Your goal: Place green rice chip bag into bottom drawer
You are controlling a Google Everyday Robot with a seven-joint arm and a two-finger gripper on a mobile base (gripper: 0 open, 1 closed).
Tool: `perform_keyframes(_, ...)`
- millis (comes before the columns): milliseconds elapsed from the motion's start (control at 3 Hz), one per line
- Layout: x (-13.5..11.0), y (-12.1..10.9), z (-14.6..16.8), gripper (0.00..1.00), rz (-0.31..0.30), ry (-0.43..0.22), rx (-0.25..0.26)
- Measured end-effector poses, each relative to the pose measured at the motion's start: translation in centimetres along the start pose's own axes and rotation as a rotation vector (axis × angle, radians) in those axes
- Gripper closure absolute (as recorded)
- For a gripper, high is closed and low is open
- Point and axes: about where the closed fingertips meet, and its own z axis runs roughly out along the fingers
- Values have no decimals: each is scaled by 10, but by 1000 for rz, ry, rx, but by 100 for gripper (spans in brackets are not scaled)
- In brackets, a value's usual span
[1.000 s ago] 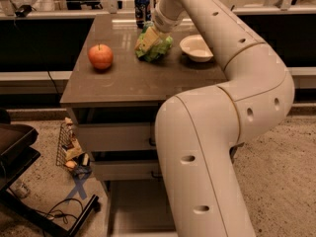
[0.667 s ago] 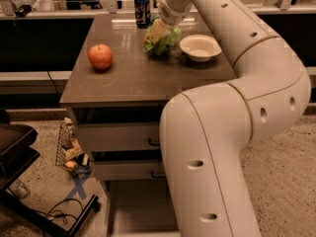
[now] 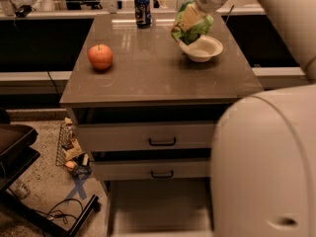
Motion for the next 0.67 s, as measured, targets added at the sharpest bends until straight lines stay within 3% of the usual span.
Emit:
perform_keyframes(333, 41, -13, -64, 100, 78, -83, 17)
perform_keyframes(667, 98, -14, -126, 100, 191, -173, 27)
